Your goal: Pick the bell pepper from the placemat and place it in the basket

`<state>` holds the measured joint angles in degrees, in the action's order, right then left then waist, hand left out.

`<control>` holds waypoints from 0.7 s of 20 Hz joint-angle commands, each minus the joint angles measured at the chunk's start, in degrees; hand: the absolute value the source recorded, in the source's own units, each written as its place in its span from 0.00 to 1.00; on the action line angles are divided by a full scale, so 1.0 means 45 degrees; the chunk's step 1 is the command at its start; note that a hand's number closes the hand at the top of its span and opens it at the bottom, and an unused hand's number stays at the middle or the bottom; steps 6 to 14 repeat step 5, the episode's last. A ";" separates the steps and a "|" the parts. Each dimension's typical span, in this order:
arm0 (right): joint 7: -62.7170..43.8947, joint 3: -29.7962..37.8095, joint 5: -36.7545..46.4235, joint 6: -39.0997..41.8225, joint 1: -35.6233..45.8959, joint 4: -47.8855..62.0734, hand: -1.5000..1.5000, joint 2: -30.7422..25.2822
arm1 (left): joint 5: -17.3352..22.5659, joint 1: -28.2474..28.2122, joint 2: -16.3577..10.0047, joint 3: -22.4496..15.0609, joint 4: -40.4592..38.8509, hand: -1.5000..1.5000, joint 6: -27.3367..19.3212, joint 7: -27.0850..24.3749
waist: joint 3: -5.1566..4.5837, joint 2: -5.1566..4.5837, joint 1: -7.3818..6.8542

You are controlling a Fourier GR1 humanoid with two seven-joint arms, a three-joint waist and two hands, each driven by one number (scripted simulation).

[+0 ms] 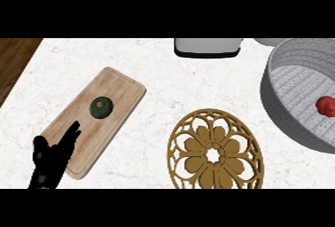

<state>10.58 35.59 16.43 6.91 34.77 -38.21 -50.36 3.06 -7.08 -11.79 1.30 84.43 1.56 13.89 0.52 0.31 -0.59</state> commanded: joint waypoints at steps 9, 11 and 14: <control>0.0775 0.1336 -0.0759 0.0722 -0.0891 0.2196 0.00 -0.2006 | -0.0028 0.0165 0.0316 -0.0078 -0.0538 0.50 -0.0085 0.0775 | -0.0092 -0.0127 0.0085; 0.0775 0.1336 -0.0759 0.0722 -0.0891 0.2196 0.00 -0.2006 | -0.0028 0.0165 0.0316 -0.0078 -0.0538 0.50 -0.0085 0.0775 | -0.0092 -0.0127 0.0085; 0.0775 0.1336 -0.0759 0.0722 -0.0891 0.2196 0.00 -0.2006 | -0.0028 0.0165 0.0316 -0.0078 -0.0538 0.50 -0.0085 0.0775 | -0.0092 -0.0127 0.0085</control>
